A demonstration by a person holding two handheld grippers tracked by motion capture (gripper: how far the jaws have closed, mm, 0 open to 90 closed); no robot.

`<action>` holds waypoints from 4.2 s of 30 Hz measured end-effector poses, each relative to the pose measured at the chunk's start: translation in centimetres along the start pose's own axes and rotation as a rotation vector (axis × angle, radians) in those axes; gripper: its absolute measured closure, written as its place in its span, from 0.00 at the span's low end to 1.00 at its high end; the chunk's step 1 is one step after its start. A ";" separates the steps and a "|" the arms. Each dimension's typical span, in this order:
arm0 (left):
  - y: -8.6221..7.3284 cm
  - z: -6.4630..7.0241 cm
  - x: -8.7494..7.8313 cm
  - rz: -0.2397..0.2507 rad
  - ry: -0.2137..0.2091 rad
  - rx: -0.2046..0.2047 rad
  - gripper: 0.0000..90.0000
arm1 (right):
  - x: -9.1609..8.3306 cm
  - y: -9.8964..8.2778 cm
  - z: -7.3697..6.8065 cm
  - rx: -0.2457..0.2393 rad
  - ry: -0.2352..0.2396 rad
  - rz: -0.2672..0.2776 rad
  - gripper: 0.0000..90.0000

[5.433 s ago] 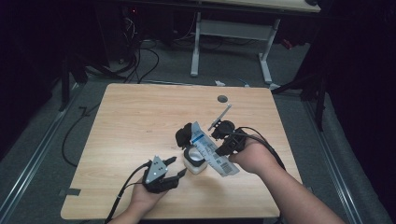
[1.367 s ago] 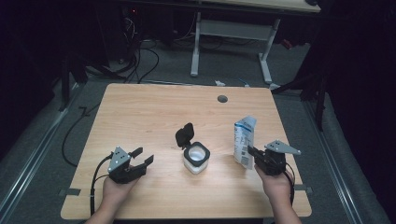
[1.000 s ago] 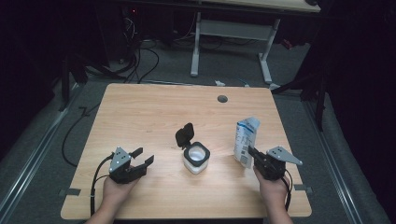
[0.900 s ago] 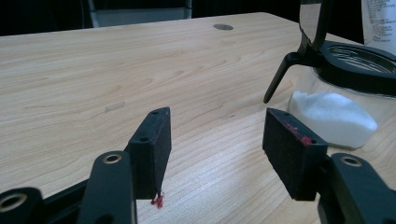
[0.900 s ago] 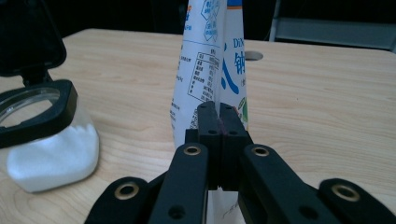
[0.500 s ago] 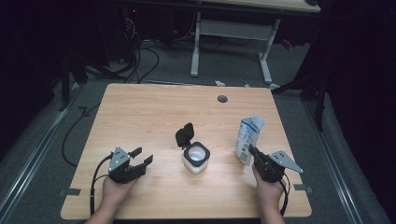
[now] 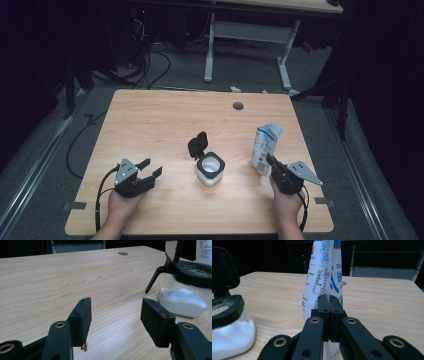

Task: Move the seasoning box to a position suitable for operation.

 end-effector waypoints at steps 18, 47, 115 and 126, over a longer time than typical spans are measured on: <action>-0.2 -0.2 -0.3 -0.005 0.005 0.006 0.47 | 0.6 -1.0 0.8 -0.026 -0.021 -0.034 1.00; 0.0 0.1 -0.1 -0.008 -0.026 0.012 0.47 | -0.6 -2.1 1.0 0.016 -0.028 -0.065 0.83; 0.8 1.2 1.9 -0.039 -0.035 -0.027 0.55 | -0.4 -4.1 -6.7 -0.105 0.112 -0.202 0.71; 2.0 1.8 3.7 -0.054 -0.028 -0.022 0.77 | 1.9 -4.4 -7.9 -0.110 0.124 -0.234 0.89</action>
Point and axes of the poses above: each handheld gripper's, and its own axes: x roughly forward along the jaws, y roughly out of its top, z roughly to its right, the point moved 6 cm from there along x, roughly forward along the jaws, and after that the axes turned 9 degrees about x, right-handed, at the moved point
